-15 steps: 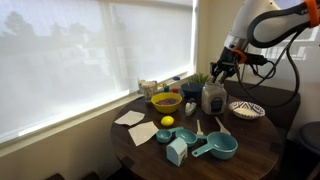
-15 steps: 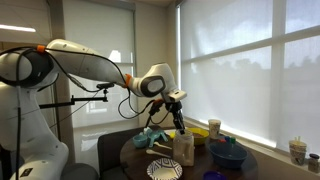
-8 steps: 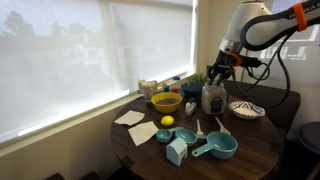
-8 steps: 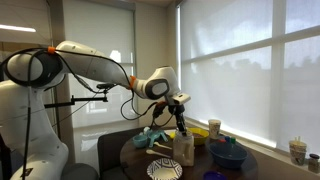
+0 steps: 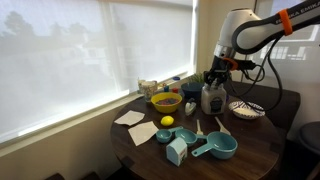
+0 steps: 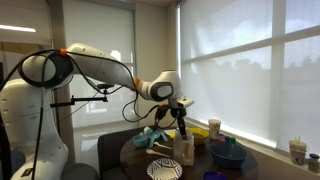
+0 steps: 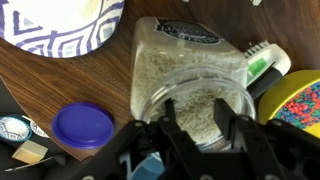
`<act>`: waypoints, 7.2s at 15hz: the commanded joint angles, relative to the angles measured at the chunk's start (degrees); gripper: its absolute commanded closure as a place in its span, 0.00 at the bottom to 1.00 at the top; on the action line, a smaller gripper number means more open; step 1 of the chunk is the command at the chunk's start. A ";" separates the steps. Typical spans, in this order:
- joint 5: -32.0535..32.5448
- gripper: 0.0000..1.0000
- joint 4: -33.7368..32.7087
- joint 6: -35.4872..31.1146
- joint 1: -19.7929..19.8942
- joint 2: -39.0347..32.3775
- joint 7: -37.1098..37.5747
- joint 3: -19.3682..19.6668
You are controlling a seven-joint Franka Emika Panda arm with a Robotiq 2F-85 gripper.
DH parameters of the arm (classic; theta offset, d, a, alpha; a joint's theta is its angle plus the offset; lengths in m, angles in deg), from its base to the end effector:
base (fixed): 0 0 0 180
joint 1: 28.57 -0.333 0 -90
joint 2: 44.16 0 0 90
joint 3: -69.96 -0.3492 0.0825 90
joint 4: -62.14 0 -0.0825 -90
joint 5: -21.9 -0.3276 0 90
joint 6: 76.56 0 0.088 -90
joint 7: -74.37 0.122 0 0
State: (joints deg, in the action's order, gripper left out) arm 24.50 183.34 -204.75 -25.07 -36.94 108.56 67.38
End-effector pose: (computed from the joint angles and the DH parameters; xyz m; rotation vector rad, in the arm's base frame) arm 0.4860 -0.0087 0.5354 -2.9563 0.8964 -0.3885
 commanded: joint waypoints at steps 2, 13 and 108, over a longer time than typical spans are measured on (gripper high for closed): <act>-0.35 0.53 -3.73 4.21 -0.87 -2.82 -2.25 0.32; -0.48 0.99 -4.22 6.92 -0.97 -3.20 -2.59 0.50; -3.45 0.87 21.13 -7.03 -6.30 7.45 27.83 -10.76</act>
State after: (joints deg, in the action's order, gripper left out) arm 20.26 204.75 -210.25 -31.03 -28.82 134.66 56.47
